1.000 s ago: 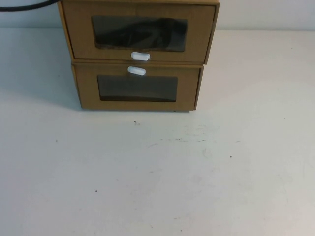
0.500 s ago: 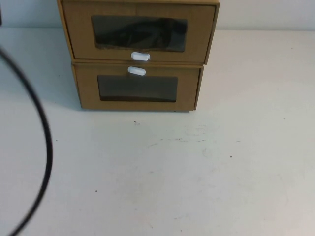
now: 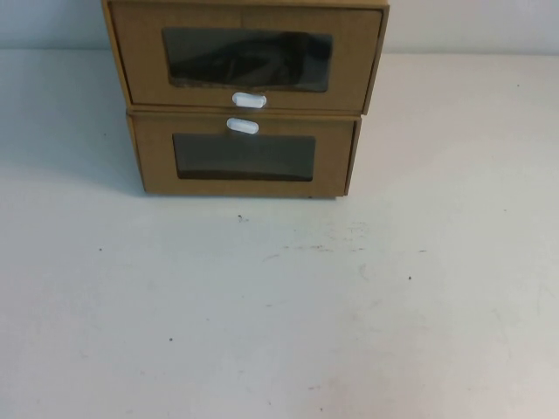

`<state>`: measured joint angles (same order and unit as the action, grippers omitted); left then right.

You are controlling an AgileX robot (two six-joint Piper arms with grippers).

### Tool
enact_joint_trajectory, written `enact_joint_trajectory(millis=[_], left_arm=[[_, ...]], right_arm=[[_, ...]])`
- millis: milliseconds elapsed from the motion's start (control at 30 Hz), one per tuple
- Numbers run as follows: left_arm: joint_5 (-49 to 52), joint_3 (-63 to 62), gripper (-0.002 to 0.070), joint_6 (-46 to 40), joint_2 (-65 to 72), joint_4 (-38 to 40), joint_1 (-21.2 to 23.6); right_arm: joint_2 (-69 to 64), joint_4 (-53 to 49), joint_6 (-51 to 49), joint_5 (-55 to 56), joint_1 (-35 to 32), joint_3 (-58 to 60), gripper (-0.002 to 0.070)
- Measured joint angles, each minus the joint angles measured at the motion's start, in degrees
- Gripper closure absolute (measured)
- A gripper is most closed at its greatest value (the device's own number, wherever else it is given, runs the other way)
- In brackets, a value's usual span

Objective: Close the shoe box

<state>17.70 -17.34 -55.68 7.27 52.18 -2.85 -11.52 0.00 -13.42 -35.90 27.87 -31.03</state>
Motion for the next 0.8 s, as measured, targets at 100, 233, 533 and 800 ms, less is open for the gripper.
enact_joint_trajectory(millis=[100,233,533,800], left_arm=[[-5.8,4.8,0.0680,-0.1,-1.8,0.3,0.0],[-11.5,10.2,0.0680,-0.1,-1.9,2.2,0.0],[-15.9,18.7,0.0680,-0.1,-1.9,4.1,0.0],[-15.0,18.9,0.0680,-0.1,-1.8,4.3,0.0]], right_arm=[[0.8,-1.3,-0.3,8.5,0.0,5.4,0.0690],[0.8,-1.6,-0.4,22.3,0.0,13.1,0.0690],[-1.6,-0.5,-0.6,39.3,0.0,22.9,0.0690],[-2.0,0.0,-0.6,40.3,0.0,23.5,0.0690]])
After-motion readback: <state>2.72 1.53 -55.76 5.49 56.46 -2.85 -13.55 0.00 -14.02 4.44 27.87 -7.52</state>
